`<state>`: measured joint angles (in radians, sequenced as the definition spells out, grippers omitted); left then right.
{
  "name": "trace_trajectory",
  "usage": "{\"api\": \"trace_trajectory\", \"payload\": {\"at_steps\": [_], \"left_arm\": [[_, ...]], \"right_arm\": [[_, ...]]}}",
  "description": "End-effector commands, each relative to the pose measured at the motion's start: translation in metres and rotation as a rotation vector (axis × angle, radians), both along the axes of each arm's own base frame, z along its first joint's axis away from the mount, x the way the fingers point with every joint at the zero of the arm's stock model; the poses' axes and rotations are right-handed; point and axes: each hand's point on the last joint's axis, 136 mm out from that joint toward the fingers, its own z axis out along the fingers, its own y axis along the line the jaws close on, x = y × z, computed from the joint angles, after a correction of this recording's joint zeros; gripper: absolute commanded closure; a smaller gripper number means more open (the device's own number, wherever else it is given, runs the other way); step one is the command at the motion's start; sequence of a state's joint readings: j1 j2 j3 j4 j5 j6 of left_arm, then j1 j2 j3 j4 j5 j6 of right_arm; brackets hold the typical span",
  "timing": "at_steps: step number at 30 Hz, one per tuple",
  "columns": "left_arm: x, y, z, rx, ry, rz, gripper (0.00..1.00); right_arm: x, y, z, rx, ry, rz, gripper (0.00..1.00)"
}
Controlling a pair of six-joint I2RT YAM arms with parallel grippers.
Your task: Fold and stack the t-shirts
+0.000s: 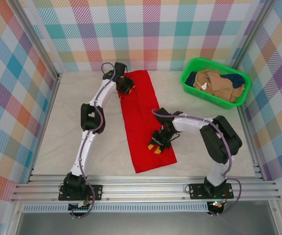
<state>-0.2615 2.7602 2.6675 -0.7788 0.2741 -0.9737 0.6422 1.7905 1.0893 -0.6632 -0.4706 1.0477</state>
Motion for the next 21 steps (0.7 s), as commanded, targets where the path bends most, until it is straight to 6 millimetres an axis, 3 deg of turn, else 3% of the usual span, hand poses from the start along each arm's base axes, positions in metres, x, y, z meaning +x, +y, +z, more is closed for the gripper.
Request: {"api": "trace_trajectory", "payload": {"at_steps": [1,4,7,9,11,15,21], "left_arm": [[-0.009,0.040,0.096,0.067,-0.101,0.055,0.70],[-0.044,0.065,0.096,0.125,-0.003,0.098,0.72],[-0.082,0.079,0.065,0.166,0.101,0.129,0.75],[-0.098,0.081,0.031,0.101,0.155,0.175,0.77],[-0.097,0.076,0.013,0.039,0.168,0.202,0.78],[-0.078,0.060,-0.003,-0.002,0.161,0.161,0.78],[-0.070,0.044,-0.031,-0.016,0.195,0.149,0.79]], "right_arm": [[0.029,-0.010,0.043,-0.025,-0.190,0.048,0.64],[0.062,-0.012,0.069,-0.018,-0.344,0.085,0.63],[0.105,-0.013,0.072,-0.025,-0.464,0.130,0.63],[0.136,-0.008,0.068,-0.015,-0.526,0.159,0.64],[0.161,-0.005,0.061,-0.013,-0.561,0.186,0.64],[0.194,-0.009,0.032,-0.009,-0.547,0.190,0.65],[0.207,-0.012,-0.001,0.005,-0.465,0.162,0.66]]}}
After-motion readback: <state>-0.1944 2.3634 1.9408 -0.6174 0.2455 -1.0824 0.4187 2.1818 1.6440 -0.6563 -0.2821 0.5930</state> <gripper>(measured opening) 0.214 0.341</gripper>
